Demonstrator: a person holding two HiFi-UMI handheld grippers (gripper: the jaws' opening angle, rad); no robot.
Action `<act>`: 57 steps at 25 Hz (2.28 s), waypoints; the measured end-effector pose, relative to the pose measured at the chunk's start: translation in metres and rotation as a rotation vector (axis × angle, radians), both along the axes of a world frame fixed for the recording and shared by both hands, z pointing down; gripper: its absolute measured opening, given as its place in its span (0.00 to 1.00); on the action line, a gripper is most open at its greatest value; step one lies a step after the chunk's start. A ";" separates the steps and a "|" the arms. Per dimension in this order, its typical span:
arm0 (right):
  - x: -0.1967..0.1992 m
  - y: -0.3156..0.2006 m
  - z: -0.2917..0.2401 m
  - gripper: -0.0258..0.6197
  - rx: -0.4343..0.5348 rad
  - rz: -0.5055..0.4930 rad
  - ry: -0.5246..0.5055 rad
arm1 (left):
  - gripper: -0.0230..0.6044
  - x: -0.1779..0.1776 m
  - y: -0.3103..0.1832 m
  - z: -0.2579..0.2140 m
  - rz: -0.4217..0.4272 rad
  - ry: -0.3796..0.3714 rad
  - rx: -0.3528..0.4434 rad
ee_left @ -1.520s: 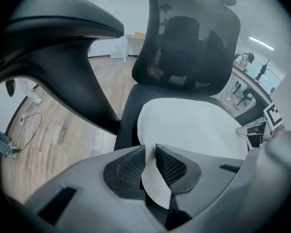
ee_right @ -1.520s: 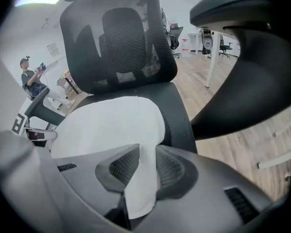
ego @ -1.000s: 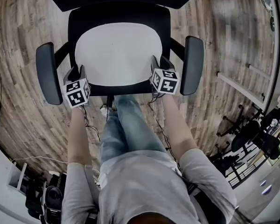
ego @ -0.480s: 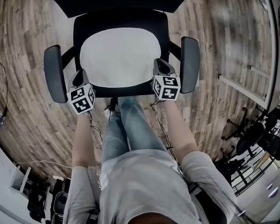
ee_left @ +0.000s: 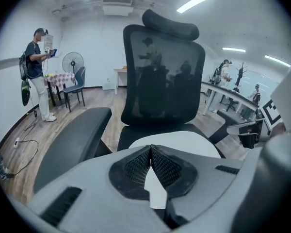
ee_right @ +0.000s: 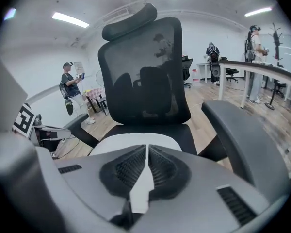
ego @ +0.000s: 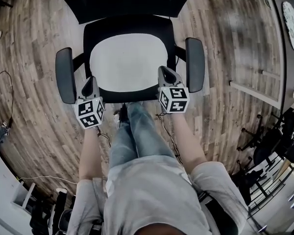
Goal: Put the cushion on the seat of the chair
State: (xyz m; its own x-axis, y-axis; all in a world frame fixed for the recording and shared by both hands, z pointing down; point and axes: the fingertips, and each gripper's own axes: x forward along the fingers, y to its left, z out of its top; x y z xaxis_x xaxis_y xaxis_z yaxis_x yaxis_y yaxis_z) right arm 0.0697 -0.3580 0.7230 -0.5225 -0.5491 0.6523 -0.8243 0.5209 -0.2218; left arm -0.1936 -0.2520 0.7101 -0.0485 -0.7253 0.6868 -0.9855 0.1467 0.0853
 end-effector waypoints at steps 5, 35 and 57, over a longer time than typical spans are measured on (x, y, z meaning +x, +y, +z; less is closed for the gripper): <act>0.000 0.015 -0.039 0.07 0.044 0.045 -0.084 | 0.05 0.018 0.014 -0.037 0.068 0.033 0.066; 0.019 0.148 -0.249 0.07 0.373 0.096 -0.123 | 0.05 0.028 0.114 -0.260 0.110 -0.048 0.459; 0.015 0.209 -0.358 0.08 0.605 0.102 -0.144 | 0.06 0.040 0.158 -0.362 0.180 -0.050 0.650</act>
State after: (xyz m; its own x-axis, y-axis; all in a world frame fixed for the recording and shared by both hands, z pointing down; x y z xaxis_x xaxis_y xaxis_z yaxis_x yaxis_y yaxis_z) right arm 0.0848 -0.1493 0.3648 -0.5073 -0.8507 0.1377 -0.8604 0.5090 -0.0249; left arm -0.1535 -0.0939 0.3481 0.0915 -0.9899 0.1082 -0.9948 -0.0860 0.0549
